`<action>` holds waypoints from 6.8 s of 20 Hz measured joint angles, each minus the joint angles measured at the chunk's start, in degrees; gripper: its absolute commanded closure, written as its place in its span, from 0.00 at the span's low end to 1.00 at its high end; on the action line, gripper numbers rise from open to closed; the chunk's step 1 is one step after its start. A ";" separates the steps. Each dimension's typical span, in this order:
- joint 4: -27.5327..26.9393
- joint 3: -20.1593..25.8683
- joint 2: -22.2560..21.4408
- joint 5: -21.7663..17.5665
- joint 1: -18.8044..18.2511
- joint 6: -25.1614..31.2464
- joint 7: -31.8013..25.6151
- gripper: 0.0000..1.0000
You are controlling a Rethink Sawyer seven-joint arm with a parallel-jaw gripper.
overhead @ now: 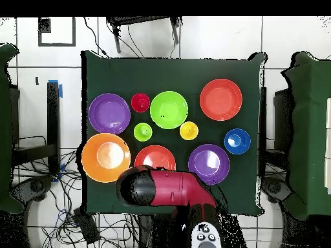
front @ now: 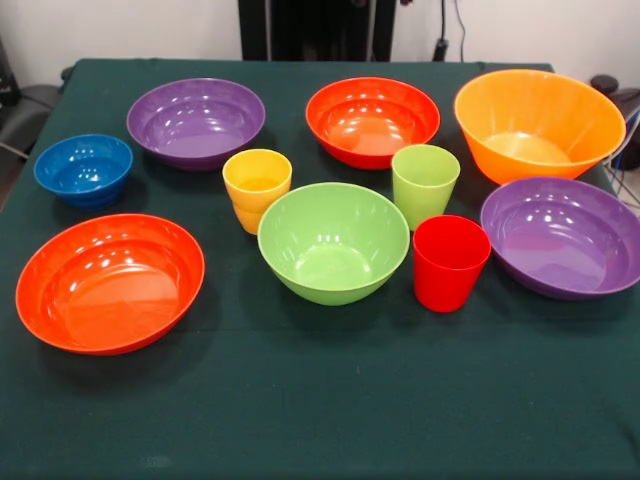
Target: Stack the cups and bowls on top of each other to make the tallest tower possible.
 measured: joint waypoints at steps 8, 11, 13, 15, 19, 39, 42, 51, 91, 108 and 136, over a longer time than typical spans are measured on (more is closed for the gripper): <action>-1.31 1.15 4.52 -3.49 -2.48 -0.48 0.00 0.00; -1.66 1.47 5.41 -4.46 -3.02 -0.49 0.00 0.00; -2.08 1.78 6.04 -5.22 -3.21 -0.49 0.00 0.00; -2.55 2.21 6.54 -5.89 -3.43 -0.49 0.00 0.00; -3.56 3.16 7.62 -6.88 -4.32 -0.49 0.00 0.00; -12.97 7.35 14.44 -12.82 -9.75 -0.42 0.00 0.00; -15.31 7.68 15.44 -13.65 -9.64 0.42 0.00 0.00; -22.55 9.90 17.87 -16.40 -9.83 5.13 0.00 0.00; -26.88 17.00 20.89 -27.35 -15.78 5.37 0.00 0.00; -23.21 17.01 20.87 -28.78 -16.05 5.36 0.00 0.00; -22.83 18.36 22.58 -32.00 -19.40 4.17 0.00 0.00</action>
